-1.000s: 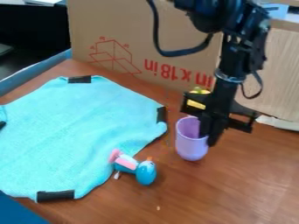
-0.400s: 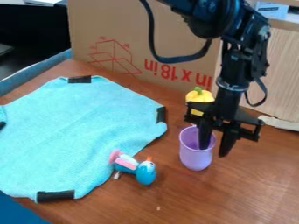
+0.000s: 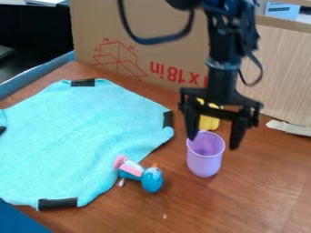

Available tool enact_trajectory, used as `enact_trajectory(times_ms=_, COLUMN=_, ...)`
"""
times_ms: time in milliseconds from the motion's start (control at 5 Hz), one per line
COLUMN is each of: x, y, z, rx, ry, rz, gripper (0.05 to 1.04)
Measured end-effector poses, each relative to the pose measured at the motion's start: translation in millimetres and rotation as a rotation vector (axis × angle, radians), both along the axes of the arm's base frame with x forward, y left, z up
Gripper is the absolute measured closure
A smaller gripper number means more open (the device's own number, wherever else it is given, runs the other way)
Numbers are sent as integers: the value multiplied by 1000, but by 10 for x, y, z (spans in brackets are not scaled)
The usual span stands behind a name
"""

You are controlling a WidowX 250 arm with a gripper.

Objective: Pute the cupe to right on the the table

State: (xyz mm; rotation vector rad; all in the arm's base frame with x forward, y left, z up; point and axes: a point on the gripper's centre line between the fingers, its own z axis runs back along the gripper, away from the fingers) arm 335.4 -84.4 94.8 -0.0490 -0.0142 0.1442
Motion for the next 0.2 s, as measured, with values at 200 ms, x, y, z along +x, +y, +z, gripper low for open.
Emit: enact_trajectory(times_ms=200, x=-98, y=235, z=350, rx=-58, ry=-61, rz=-13, gripper=79)
